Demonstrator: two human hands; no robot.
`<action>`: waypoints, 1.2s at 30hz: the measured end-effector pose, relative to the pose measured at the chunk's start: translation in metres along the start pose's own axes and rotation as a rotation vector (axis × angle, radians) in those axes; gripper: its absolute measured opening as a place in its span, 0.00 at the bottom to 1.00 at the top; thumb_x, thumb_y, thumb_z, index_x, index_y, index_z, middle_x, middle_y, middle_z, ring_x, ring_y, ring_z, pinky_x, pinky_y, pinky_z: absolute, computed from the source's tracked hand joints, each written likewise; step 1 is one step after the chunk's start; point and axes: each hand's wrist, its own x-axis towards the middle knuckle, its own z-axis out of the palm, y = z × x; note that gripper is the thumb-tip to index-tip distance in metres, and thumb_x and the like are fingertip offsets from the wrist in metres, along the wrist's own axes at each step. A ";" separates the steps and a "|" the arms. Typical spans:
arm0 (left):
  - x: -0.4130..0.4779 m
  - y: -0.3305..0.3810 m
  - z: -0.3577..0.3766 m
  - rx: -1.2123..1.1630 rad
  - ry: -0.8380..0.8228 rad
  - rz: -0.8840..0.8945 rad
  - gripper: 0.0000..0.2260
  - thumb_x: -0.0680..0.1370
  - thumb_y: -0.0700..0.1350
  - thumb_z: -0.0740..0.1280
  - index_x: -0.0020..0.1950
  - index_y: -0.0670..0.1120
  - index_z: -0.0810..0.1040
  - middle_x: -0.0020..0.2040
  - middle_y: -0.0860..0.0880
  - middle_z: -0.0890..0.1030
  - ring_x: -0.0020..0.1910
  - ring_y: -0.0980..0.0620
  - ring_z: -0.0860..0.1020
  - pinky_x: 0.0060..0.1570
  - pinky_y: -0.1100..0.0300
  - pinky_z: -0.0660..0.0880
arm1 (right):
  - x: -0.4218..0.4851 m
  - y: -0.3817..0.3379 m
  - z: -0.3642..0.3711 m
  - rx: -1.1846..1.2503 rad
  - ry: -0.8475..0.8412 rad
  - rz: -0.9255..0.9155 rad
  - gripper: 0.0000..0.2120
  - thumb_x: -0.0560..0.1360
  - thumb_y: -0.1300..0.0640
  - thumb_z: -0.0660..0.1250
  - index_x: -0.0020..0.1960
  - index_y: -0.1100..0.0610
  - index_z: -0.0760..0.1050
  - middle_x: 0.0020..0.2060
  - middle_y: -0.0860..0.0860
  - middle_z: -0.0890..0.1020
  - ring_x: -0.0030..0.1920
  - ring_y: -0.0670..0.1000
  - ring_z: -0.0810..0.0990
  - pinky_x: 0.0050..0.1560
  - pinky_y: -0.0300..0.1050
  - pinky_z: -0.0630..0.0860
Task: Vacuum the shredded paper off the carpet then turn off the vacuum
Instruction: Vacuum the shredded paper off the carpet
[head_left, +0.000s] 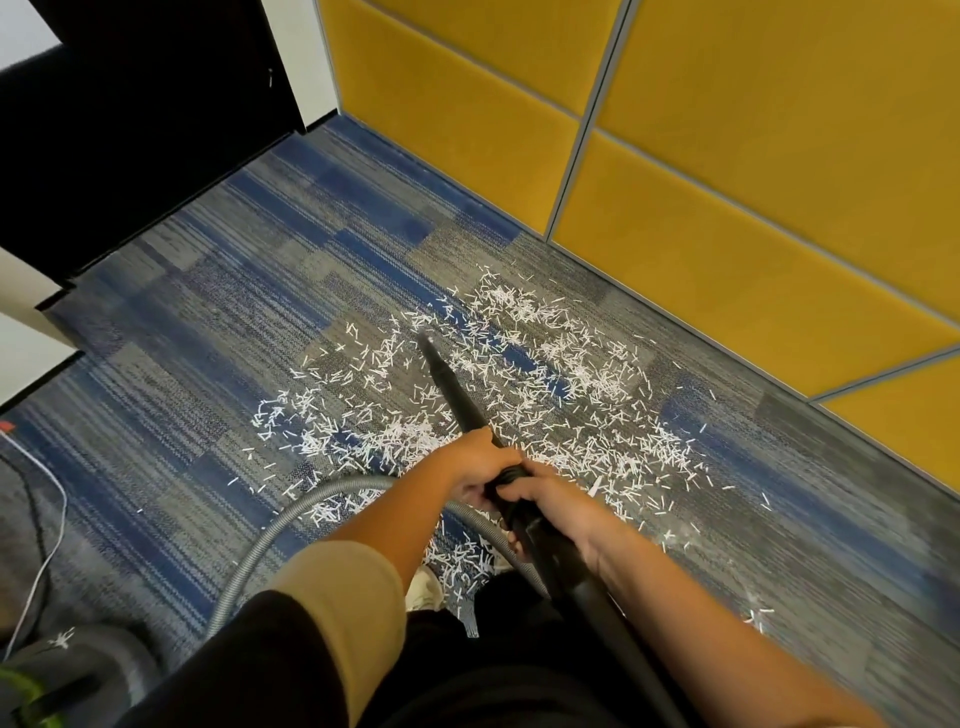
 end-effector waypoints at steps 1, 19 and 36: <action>-0.001 -0.002 -0.001 0.001 0.005 -0.005 0.06 0.81 0.45 0.60 0.46 0.45 0.67 0.43 0.44 0.75 0.41 0.45 0.79 0.46 0.52 0.79 | 0.001 0.000 0.001 -0.003 -0.008 0.006 0.13 0.77 0.67 0.59 0.58 0.55 0.66 0.33 0.59 0.72 0.24 0.53 0.72 0.21 0.40 0.72; 0.005 0.008 0.017 0.067 -0.051 -0.031 0.06 0.81 0.44 0.61 0.48 0.42 0.66 0.40 0.44 0.75 0.31 0.50 0.77 0.27 0.60 0.78 | -0.015 0.008 -0.014 0.031 0.043 0.002 0.12 0.77 0.67 0.58 0.53 0.52 0.68 0.31 0.58 0.72 0.22 0.52 0.72 0.21 0.39 0.72; 0.006 -0.004 0.002 -0.015 -0.025 -0.008 0.15 0.78 0.46 0.64 0.60 0.41 0.66 0.50 0.41 0.77 0.42 0.44 0.80 0.44 0.49 0.81 | -0.013 0.002 0.003 0.076 0.024 0.014 0.12 0.77 0.67 0.58 0.55 0.52 0.68 0.34 0.59 0.72 0.22 0.52 0.71 0.20 0.39 0.72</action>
